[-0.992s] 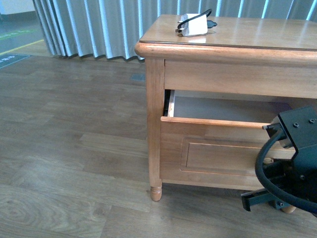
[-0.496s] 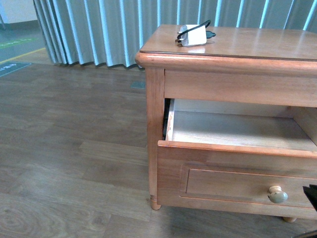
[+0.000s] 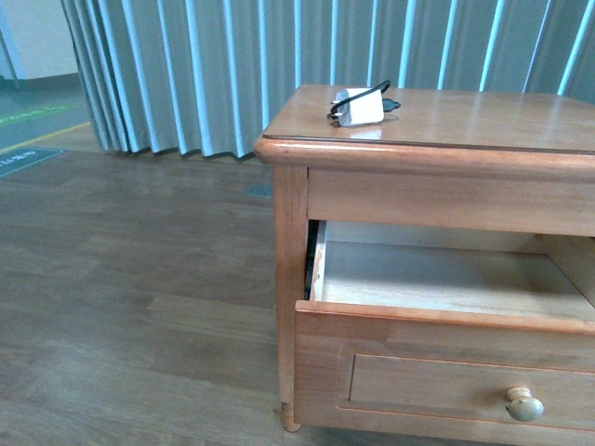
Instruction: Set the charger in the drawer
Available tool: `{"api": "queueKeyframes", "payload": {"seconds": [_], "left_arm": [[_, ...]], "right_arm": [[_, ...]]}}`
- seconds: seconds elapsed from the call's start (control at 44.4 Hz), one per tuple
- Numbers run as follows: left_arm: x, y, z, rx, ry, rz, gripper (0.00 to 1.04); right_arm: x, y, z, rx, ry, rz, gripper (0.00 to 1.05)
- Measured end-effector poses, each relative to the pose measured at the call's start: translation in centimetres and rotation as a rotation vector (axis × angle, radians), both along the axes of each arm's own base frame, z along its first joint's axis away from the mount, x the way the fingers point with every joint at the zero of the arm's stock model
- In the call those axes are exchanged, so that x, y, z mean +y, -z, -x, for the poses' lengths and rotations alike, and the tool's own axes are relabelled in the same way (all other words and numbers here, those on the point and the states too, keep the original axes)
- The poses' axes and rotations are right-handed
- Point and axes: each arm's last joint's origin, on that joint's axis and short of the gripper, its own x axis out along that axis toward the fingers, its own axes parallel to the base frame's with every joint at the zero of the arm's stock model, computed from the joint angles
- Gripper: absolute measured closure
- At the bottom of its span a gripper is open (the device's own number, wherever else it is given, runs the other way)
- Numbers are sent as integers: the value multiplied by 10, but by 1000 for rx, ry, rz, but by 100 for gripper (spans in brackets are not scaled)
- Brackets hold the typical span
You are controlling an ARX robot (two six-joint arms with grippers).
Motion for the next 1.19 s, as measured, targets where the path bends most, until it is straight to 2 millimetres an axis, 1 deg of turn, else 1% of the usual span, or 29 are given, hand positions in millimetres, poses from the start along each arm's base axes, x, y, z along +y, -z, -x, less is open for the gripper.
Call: {"api": "queueKeyframes", "payload": {"seconds": [0.045, 0.113, 0.18, 0.428, 0.518, 0.631, 0.947, 0.969, 1.037, 1.059, 1.195], "left_arm": [[0, 0, 0, 0, 0, 0, 6], [0, 0, 0, 0, 0, 0, 6], [0, 0, 0, 0, 0, 0, 6], [0, 0, 0, 0, 0, 0, 6], [0, 0, 0, 0, 0, 0, 6], [0, 0, 0, 0, 0, 0, 6], [0, 0, 0, 0, 0, 0, 6], [0, 0, 0, 0, 0, 0, 6], [0, 0, 0, 0, 0, 0, 6], [0, 0, 0, 0, 0, 0, 6], [0, 0, 0, 0, 0, 0, 6]], "right_arm": [[-5, -7, 3, -12, 11, -12, 9], [-14, -21, 12, -39, 29, -43, 8], [-23, -31, 21, -64, 50, -67, 8], [-49, -49, 49, -139, 120, -149, 8], [-56, -51, 59, -169, 145, -174, 8], [-60, -48, 67, -182, 162, -193, 8], [-60, -48, 68, -187, 162, -196, 8], [-60, -47, 68, -218, 143, -186, 12], [-53, -41, 71, -323, 118, -140, 28], [-49, -40, 73, -334, 115, -135, 33], [-38, -34, 77, -346, 108, -130, 54]]}}
